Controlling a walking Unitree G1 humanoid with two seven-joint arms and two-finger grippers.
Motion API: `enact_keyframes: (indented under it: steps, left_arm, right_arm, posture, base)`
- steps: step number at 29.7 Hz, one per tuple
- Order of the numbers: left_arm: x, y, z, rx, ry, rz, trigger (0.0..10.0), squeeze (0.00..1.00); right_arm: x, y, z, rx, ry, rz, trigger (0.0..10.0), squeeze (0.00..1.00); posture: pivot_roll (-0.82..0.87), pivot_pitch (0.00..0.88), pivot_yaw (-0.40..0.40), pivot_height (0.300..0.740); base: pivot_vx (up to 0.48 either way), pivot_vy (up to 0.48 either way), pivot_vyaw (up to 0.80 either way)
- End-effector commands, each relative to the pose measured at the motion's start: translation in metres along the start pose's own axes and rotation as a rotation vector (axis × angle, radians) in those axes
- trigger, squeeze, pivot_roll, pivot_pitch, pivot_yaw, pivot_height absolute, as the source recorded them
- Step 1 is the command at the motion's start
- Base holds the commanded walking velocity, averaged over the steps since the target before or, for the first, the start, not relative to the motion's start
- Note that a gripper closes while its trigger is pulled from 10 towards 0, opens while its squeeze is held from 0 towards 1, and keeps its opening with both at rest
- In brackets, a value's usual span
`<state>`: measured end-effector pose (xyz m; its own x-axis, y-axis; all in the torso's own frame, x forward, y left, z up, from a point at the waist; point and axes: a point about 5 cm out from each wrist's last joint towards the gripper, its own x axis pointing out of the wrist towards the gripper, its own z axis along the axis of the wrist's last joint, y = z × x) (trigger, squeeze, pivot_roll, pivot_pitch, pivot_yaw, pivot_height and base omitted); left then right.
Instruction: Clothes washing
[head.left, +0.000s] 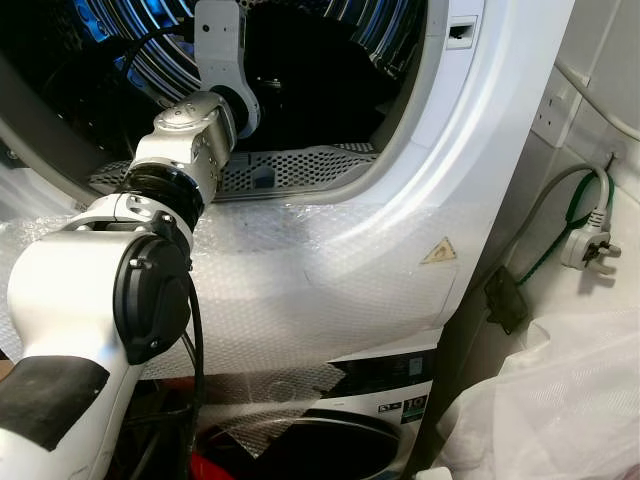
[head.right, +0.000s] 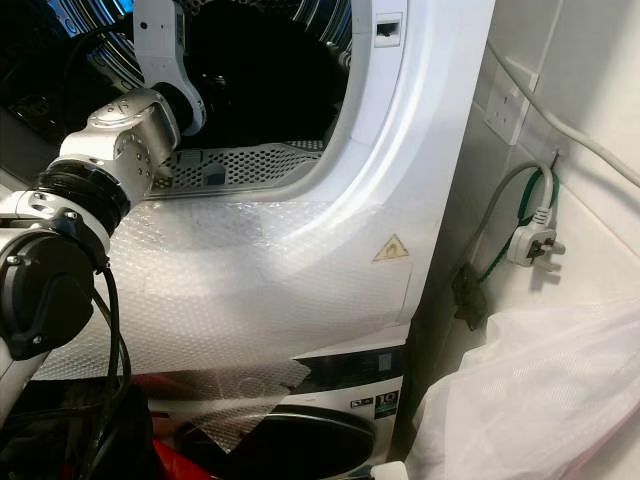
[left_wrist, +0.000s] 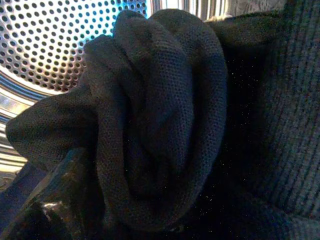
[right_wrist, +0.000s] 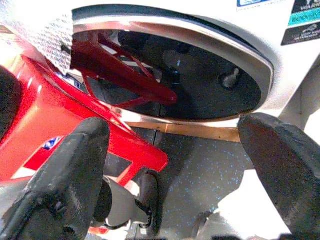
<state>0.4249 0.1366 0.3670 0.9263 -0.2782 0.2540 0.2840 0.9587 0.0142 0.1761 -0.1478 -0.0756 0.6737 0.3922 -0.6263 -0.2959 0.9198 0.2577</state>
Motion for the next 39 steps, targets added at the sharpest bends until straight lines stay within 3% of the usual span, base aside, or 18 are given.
enact_keyframes:
  steps: [1, 10, 11, 12, 13, 20, 21, 26, 29, 35, 39]
  left_arm:
    - [0.001, -0.001, -0.001, 0.03, 0.03, 0.005, 10.0, 1.0]
    - [0.003, -0.006, 0.019, -0.055, -0.054, -0.023, 10.0, 1.0]
    - [0.004, -0.007, 0.02, -0.034, -0.051, -0.023, 10.0, 1.0]
    - [0.004, -0.008, 0.02, -0.017, -0.049, -0.026, 10.0, 0.31]
    - [0.004, -0.011, 0.021, 0.006, -0.049, -0.05, 10.0, 0.0]
    - [0.005, -0.017, 0.026, 0.047, -0.046, -0.132, 10.0, 0.0]
    - [0.004, -0.021, 0.028, 0.05, -0.052, -0.215, 10.0, 0.0]
    - [-0.001, -0.029, 0.026, 0.137, -0.048, -0.433, 10.0, 0.0]
    - [-0.003, -0.029, 0.027, 0.145, -0.058, -0.475, 10.0, 0.0]
    - [-0.005, -0.024, 0.026, 0.149, -0.068, -0.475, 10.0, 0.0]
    - [-0.005, -0.012, 0.034, 0.065, -0.095, -0.38, 10.0, 0.0]
  right_arm:
    - [0.001, 0.004, -0.003, 0.01, 0.015, 0.007, 10.0, 0.0]
    - [0.003, 0.005, -0.001, 0.009, 0.021, 0.004, 10.0, 0.0]
    - [0.004, 0.005, 0.0, 0.009, 0.019, 0.004, 10.0, 0.0]
    - [0.004, 0.005, 0.001, 0.008, 0.017, 0.005, 10.0, 0.0]
    - [0.005, 0.006, 0.002, 0.005, 0.017, 0.009, 10.0, 0.0]
    - [0.006, 0.007, 0.002, 0.002, 0.026, 0.017, 10.0, 0.0]
    - [0.008, 0.01, 0.002, -0.001, 0.031, 0.025, 10.0, 0.0]
    - [0.011, 0.015, 0.004, 0.0, 0.033, 0.035, 10.0, 0.0]
    - [0.011, 0.015, 0.004, 0.002, 0.032, 0.035, 10.0, 0.0]
    - [0.012, 0.016, 0.004, 0.002, 0.038, 0.04, 10.0, 0.0]
    - [0.014, 0.02, 0.005, -0.002, 0.043, 0.052, 10.0, 0.0]
  posture:
    - [-0.36, 0.0, 0.119, 0.74]
    - [-0.35, 0.0, 0.114, 0.74]
    - [-0.34, 0.0, 0.109, 0.74]
    - [-0.34, 0.0, 0.107, 0.74]
    - [-0.33, 0.0, 0.104, 0.74]
    - [-0.29, 0.0, 0.095, 0.74]
    - [-0.28, 0.0, 0.1, 0.74]
    - [-0.27, 0.0, 0.103, 0.74]
    - [-0.27, 0.0, 0.102, 0.74]
    - [-0.25, 0.0, 0.1, 0.74]
    - [-0.22, 0.0, 0.092, 0.74]
  base:
    - [0.0, 0.0, 0.0]
    - [0.0, 0.0, 0.0]
    - [0.0, 0.0, 0.0]
    - [0.0, 0.0, 0.0]
    - [0.0, 0.0, 0.0]
    - [0.0, 0.0, 0.0]
    - [0.0, 0.0, 0.0]
    - [0.0, 0.0, 0.0]
    - [0.0, 0.0, 0.0]
    - [0.0, 0.0, 0.0]
    - [0.0, 0.0, 0.0]
